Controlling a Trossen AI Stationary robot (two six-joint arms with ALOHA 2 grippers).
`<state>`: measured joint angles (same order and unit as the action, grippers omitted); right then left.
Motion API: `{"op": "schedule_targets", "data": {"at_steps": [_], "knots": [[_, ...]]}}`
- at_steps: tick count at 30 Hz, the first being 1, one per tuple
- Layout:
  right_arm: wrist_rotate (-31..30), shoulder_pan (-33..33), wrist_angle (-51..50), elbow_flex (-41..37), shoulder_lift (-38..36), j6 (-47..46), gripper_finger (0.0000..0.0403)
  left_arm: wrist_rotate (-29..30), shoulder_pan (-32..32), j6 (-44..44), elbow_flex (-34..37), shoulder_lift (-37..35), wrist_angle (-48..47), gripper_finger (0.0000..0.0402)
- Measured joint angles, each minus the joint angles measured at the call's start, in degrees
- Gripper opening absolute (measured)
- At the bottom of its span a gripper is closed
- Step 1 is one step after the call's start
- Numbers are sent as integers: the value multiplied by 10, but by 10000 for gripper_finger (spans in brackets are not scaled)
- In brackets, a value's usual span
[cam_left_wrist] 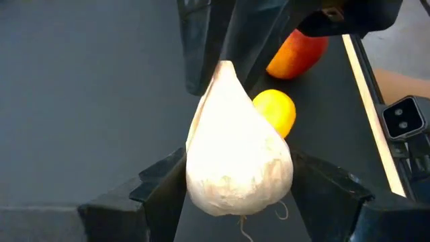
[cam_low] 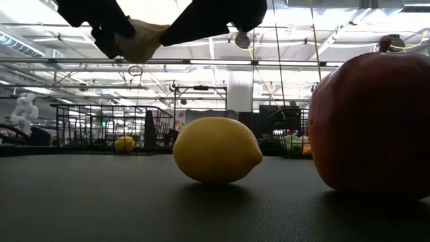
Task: Sort produce into baskets
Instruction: Put the white garlic into the right black wire basket
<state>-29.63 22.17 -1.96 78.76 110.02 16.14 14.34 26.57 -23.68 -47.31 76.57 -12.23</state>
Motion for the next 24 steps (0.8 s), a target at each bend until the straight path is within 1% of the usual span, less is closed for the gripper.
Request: {"op": "schedule_targets", "data": {"at_steps": [7,20,24], "knots": [[2,0,-3,0,0,0,59,-4,-1,1,0,0,-3,249],[2,1,-10,0,0,0,56,-7,-1,0,0,0,-3,249],[1,1,-13,0,0,0,56,1,-4,-11,0,-2,-6,270]]}}
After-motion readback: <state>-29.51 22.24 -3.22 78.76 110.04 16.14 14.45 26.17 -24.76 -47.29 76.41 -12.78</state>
